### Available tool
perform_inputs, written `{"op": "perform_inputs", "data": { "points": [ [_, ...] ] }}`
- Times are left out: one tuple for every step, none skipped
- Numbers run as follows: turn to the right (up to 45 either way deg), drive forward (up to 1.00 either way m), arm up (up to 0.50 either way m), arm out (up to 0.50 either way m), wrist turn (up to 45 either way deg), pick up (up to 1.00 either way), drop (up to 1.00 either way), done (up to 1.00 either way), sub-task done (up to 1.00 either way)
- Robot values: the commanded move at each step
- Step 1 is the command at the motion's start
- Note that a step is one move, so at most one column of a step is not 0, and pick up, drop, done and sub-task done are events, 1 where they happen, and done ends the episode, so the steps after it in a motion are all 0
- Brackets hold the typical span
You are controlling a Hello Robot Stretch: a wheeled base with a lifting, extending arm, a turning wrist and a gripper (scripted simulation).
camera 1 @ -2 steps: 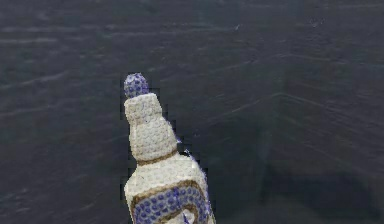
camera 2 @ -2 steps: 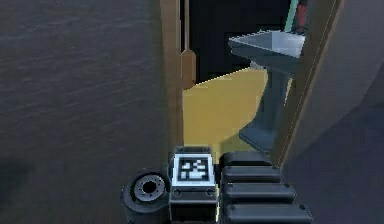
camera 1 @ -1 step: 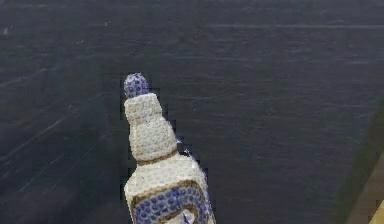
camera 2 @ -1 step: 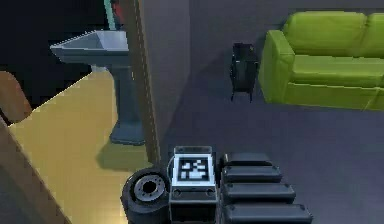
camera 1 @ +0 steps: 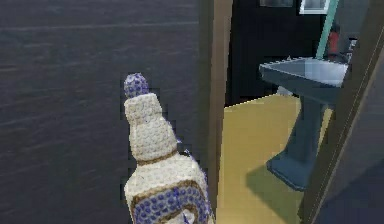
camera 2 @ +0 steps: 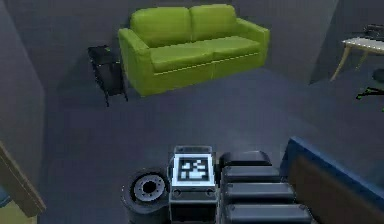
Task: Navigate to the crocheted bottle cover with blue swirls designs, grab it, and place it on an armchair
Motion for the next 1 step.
{"op": "perform_inputs", "data": {
  "points": [
    [0.0, 0.15, 0.00, 0.00, 0.0, 0.00, 0.00, 0.00, 0.00]
  ]
}}
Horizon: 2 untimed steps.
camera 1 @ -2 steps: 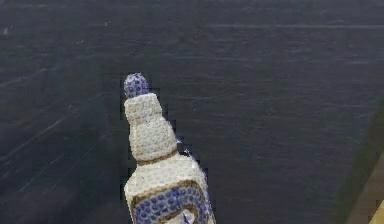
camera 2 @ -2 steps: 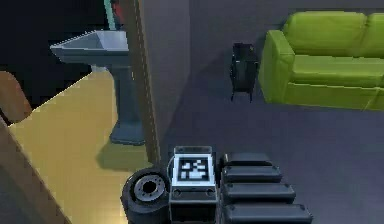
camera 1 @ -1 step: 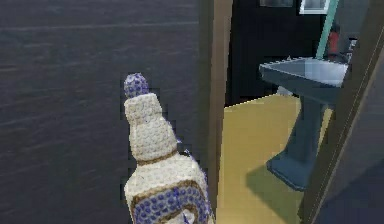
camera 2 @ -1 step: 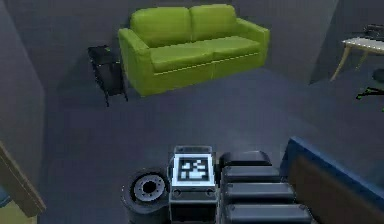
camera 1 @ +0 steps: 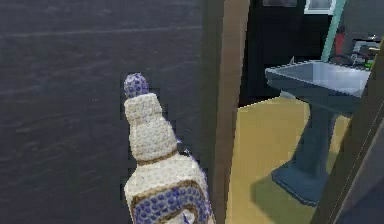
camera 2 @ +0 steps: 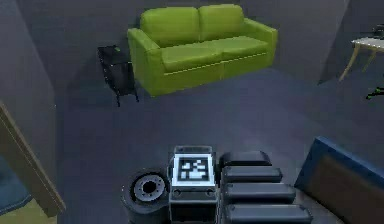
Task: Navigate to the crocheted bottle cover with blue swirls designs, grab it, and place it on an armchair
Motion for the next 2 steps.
{"op": "perform_inputs", "data": {
  "points": [
    [45.0, 0.00, 0.00, 0.00, 0.0, 0.00, 0.00, 0.00, 0.00],
    [45.0, 0.00, 0.00, 0.00, 0.0, 0.00, 0.00, 0.00, 0.00]
  ]
}}
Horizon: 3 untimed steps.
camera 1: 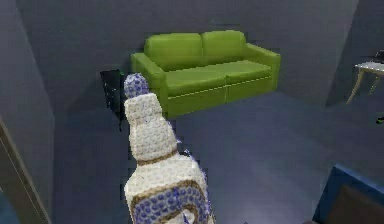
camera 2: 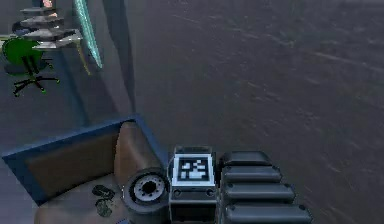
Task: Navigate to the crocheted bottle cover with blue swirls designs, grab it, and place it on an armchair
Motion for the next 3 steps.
{"op": "perform_inputs", "data": {
  "points": [
    [9.0, 0.00, 0.00, 0.00, 0.0, 0.00, 0.00, 0.00, 0.00],
    [-45.0, 0.00, 0.00, 0.00, 0.0, 0.00, 0.00, 0.00, 0.00],
    [-33.0, 0.00, 0.00, 0.00, 0.0, 0.00, 0.00, 0.00, 0.00]
  ]
}}
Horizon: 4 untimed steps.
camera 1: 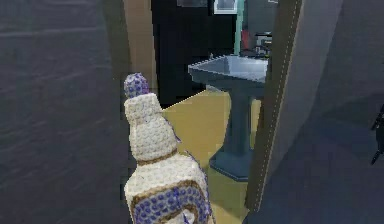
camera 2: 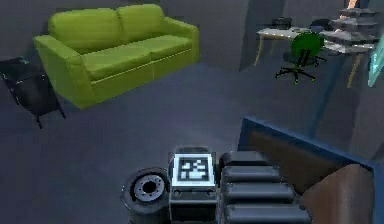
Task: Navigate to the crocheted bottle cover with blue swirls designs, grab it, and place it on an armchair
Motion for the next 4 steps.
{"op": "perform_inputs", "data": {
  "points": [
    [45.0, 0.00, 0.00, 0.00, 0.0, 0.00, 0.00, 0.00, 0.00],
    [21.0, 0.00, 0.00, 0.00, 0.0, 0.00, 0.00, 0.00, 0.00],
    [-45.0, 0.00, 0.00, 0.00, 0.0, 0.00, 0.00, 0.00, 0.00],
    [-6.0, 0.00, 0.00, 0.00, 0.0, 0.00, 0.00, 0.00, 0.00]
  ]
}}
